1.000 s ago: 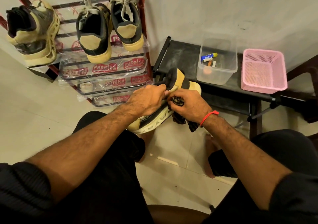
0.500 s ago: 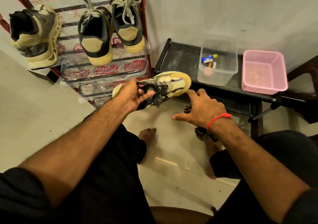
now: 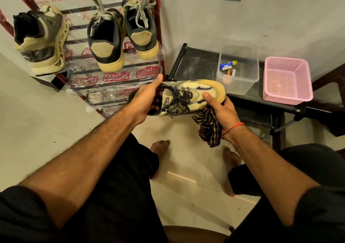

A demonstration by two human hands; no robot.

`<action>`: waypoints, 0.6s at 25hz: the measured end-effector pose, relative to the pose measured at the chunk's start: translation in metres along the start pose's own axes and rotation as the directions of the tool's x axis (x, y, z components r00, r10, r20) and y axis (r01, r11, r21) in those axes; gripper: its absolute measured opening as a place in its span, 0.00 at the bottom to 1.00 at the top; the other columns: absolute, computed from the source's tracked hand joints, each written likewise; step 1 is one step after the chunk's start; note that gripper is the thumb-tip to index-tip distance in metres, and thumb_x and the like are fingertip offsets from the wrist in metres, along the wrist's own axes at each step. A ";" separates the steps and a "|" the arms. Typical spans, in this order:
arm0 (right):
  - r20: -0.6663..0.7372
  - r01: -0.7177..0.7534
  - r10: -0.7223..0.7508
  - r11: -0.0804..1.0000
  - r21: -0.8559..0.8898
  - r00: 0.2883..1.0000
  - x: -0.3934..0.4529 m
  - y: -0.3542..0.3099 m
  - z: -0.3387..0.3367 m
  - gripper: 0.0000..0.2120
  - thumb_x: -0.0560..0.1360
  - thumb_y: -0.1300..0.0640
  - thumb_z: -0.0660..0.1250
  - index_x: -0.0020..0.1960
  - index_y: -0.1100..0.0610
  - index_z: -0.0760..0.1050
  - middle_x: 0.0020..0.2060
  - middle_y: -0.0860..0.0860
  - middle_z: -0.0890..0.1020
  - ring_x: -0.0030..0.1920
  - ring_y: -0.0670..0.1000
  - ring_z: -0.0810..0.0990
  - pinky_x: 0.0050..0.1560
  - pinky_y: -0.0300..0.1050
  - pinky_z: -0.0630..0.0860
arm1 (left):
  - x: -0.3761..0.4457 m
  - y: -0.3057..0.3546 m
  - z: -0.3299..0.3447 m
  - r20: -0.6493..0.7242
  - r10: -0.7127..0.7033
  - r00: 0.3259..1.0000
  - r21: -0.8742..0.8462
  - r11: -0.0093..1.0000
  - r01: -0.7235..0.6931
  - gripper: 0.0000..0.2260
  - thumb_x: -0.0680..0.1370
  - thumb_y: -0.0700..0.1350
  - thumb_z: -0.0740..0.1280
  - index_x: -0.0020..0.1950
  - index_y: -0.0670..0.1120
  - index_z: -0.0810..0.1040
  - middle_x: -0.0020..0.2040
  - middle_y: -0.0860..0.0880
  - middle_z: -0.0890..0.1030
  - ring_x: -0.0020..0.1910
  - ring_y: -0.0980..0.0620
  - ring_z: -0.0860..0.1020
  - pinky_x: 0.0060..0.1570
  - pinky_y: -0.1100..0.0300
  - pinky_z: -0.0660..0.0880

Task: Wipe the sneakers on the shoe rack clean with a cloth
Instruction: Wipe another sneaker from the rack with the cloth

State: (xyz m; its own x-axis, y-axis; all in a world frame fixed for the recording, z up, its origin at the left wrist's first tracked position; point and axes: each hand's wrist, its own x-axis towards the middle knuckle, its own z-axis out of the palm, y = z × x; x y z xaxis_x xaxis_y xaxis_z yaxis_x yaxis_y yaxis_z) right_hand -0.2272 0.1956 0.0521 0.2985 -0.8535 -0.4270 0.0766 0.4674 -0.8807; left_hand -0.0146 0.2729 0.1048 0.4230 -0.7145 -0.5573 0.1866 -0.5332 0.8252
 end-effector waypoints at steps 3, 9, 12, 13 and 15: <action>0.025 0.086 -0.086 0.996 0.006 0.996 0.000 -0.010 0.000 0.25 0.70 0.49 0.78 0.65 0.51 0.76 0.54 0.53 0.85 0.56 0.55 0.84 0.58 0.58 0.80 | -0.013 0.001 0.014 0.084 0.143 0.986 0.200 0.967 -0.158 0.13 0.77 0.63 0.68 0.48 0.54 0.80 0.41 0.60 0.85 0.47 0.59 0.83 0.46 0.65 0.75; 0.027 0.163 -0.161 0.981 -0.105 0.987 -0.003 -0.020 0.000 0.27 0.69 0.44 0.78 0.64 0.50 0.75 0.56 0.54 0.84 0.56 0.55 0.83 0.59 0.59 0.79 | -0.008 -0.012 0.024 0.136 0.140 0.981 -0.082 0.988 -0.130 0.13 0.79 0.51 0.71 0.60 0.46 0.81 0.54 0.47 0.87 0.56 0.49 0.85 0.63 0.49 0.79; -0.210 0.240 -0.269 0.958 -0.154 0.940 -0.009 -0.040 -0.002 0.30 0.68 0.41 0.77 0.64 0.51 0.73 0.52 0.52 0.82 0.54 0.49 0.82 0.57 0.52 0.80 | -0.005 -0.013 0.025 0.197 0.101 0.975 -0.286 0.957 -0.041 0.16 0.82 0.47 0.67 0.68 0.40 0.78 0.58 0.41 0.85 0.58 0.44 0.84 0.60 0.48 0.81; -0.283 0.335 -0.350 0.937 -0.102 0.893 -0.011 -0.048 -0.004 0.26 0.70 0.45 0.76 0.63 0.54 0.73 0.49 0.50 0.81 0.50 0.45 0.82 0.54 0.46 0.80 | -0.005 -0.013 0.025 0.213 0.096 0.972 -0.318 0.948 -0.024 0.16 0.83 0.46 0.66 0.68 0.39 0.78 0.59 0.40 0.85 0.59 0.44 0.84 0.58 0.50 0.82; -0.278 0.515 -0.502 0.857 -0.031 0.819 -0.022 -0.060 0.005 0.20 0.74 0.54 0.75 0.62 0.57 0.73 0.48 0.47 0.81 0.47 0.39 0.81 0.50 0.37 0.78 | -0.005 -0.013 0.025 0.223 0.099 0.970 -0.310 0.950 -0.025 0.16 0.83 0.46 0.66 0.68 0.40 0.78 0.60 0.41 0.84 0.60 0.45 0.83 0.58 0.51 0.81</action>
State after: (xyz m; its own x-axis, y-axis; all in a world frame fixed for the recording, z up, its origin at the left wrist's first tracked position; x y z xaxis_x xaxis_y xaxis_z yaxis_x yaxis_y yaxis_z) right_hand -0.2333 0.1873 0.1152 -0.0588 -0.9976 0.0356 0.1898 -0.0462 -0.9807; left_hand -0.0416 0.2725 0.0945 0.2307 -0.8465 -0.4797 0.4417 -0.3482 0.8269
